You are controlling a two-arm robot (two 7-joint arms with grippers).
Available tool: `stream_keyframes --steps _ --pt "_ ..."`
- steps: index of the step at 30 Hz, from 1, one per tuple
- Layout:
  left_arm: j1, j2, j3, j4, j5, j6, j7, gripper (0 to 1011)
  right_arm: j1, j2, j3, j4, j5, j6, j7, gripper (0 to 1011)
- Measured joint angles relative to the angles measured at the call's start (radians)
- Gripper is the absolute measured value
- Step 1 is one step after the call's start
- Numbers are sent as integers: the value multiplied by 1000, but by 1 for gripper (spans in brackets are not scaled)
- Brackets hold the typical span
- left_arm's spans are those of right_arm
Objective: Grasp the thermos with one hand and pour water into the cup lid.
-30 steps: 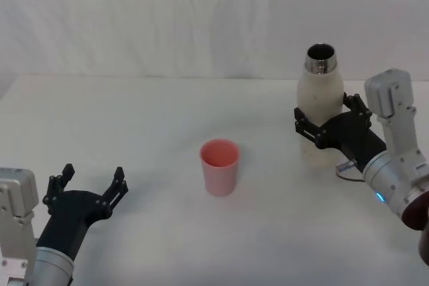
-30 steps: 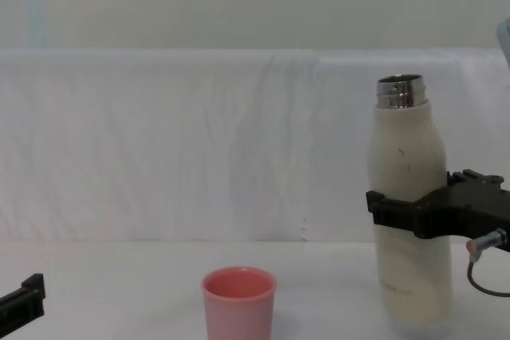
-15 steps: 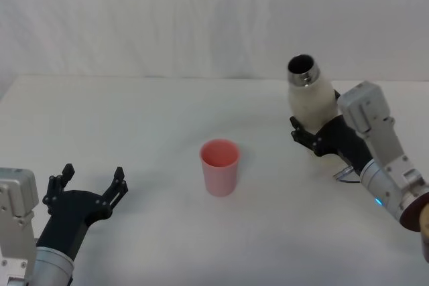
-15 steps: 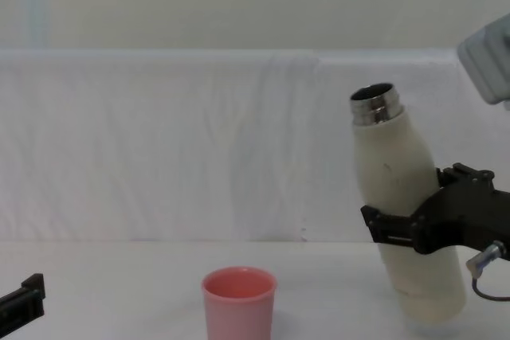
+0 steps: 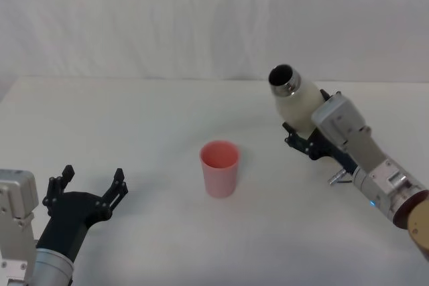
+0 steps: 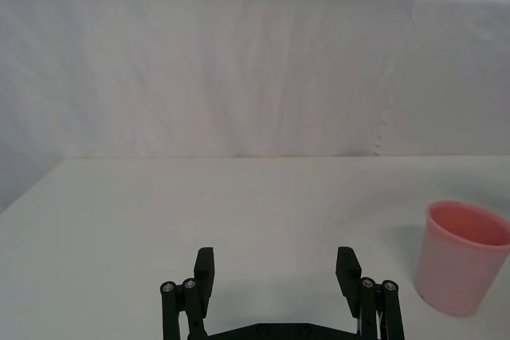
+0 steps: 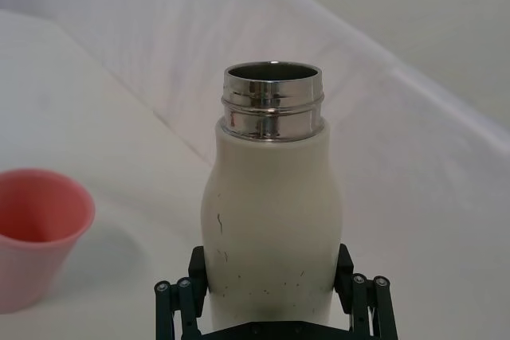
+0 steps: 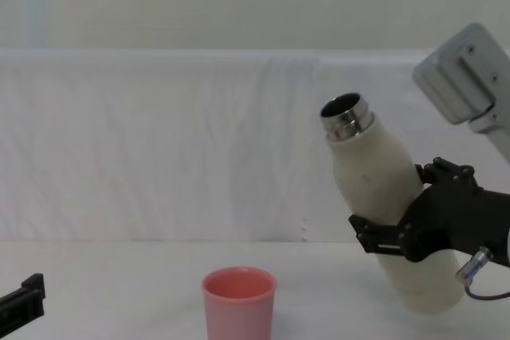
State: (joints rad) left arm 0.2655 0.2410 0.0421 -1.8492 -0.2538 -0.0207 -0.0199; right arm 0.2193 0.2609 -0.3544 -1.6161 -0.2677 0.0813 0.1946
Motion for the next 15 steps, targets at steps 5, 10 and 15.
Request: stream_keyframes --steps 5,10,15 --pt "0 0 0 0 0 0 0 1001 11 5 -21 15 -56 -1 2 950" --pt "0 0 0 0 0 0 0 1001 23 9 -41 27 -104 0 13 950" --pt "0 0 0 0 0 0 0 1001 37 12 -59 39 -143 4 20 950"
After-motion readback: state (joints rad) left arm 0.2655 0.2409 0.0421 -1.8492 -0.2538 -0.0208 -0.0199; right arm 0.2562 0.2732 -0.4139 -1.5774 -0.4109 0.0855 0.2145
